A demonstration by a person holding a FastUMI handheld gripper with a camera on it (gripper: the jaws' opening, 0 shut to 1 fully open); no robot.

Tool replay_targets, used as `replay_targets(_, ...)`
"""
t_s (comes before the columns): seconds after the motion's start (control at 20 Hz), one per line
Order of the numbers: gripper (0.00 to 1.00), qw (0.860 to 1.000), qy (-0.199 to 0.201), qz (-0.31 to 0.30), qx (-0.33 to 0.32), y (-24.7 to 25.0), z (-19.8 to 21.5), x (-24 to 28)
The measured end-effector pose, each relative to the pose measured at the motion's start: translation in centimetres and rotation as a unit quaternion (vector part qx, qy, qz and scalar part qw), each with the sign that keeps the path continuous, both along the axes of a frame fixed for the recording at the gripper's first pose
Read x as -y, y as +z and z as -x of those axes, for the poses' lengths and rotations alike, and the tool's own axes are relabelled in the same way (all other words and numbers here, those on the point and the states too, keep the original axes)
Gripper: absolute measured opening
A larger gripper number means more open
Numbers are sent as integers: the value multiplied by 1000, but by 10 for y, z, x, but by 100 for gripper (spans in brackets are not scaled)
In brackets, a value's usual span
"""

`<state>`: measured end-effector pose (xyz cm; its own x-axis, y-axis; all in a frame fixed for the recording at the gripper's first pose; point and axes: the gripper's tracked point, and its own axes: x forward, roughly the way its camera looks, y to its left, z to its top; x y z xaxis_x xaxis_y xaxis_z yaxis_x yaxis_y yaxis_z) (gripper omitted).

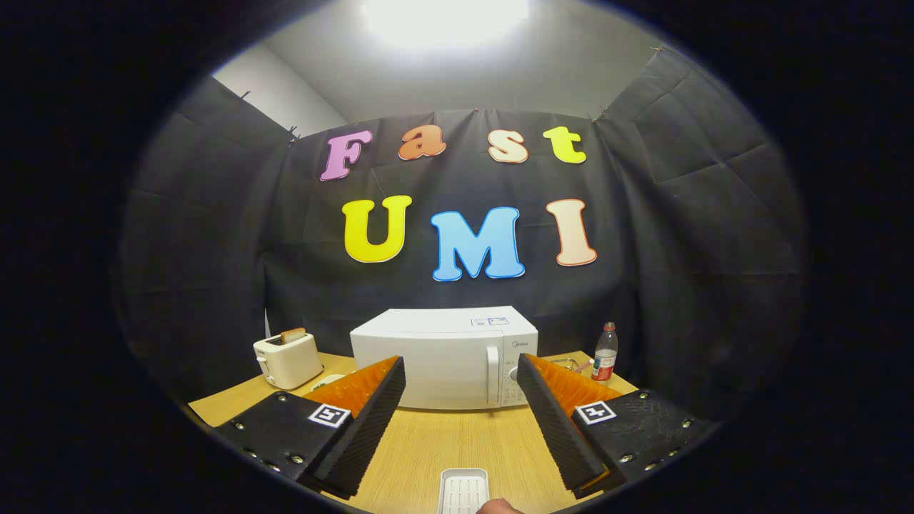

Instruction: Open the microwave, put the food inside, and close the microwave door.

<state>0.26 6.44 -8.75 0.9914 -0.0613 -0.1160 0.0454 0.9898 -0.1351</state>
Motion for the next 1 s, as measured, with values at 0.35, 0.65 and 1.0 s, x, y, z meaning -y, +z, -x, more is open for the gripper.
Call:
replay_targets(0.35,99,1000,19,9,11,15,-7,-10)
replay_targets(0.65,99,999,25,12,18,23,-10,-5)
replay_targets(1.0,98,999,25,11,34,35,-7,-7)
